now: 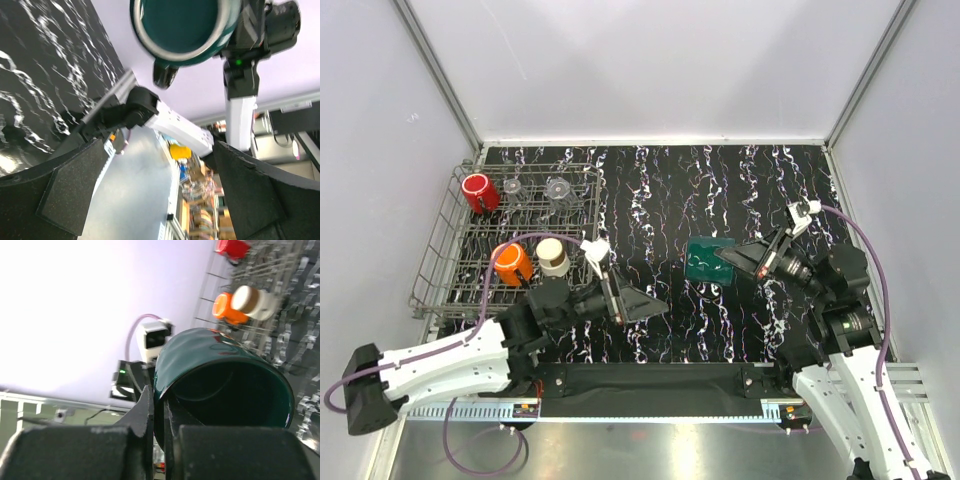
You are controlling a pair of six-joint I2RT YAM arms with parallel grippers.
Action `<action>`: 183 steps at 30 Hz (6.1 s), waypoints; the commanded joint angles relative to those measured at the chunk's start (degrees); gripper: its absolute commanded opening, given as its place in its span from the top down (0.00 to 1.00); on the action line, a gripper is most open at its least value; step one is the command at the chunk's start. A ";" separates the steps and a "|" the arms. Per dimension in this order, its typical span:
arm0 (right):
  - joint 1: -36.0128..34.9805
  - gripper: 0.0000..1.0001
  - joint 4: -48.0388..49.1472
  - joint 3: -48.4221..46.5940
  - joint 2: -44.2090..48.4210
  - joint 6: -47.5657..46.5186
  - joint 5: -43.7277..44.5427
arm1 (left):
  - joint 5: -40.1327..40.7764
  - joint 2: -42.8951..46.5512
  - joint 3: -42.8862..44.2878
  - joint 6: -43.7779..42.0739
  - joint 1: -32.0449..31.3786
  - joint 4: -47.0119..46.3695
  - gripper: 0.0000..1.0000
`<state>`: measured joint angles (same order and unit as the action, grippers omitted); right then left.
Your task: Load the cups into the dish rack
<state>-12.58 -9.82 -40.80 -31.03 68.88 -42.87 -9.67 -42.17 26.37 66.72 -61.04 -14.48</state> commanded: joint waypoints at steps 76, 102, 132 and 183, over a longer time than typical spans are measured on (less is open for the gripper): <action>-0.08 0.00 -0.53 -4.02 5.10 7.16 -3.54 | 38.40 -4.26 12.47 -25.42 -20.09 2.55 1.00; -0.08 0.00 -7.75 -2.18 1.85 -1.12 -0.37 | 64.56 2.20 40.43 -19.15 -15.54 76.47 1.00; -0.08 0.00 -14.43 -2.01 3.87 -5.34 -2.13 | 36.65 -4.94 21.36 -44.48 75.62 51.42 1.00; -0.08 0.00 -14.35 -3.77 0.79 -5.86 -1.60 | 26.29 -30.68 14.67 -40.61 85.12 38.74 0.95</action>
<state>-12.53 -26.79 -42.94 -29.91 62.85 -44.14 17.08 -72.16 39.07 25.54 23.59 28.73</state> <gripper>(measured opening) 0.994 0.197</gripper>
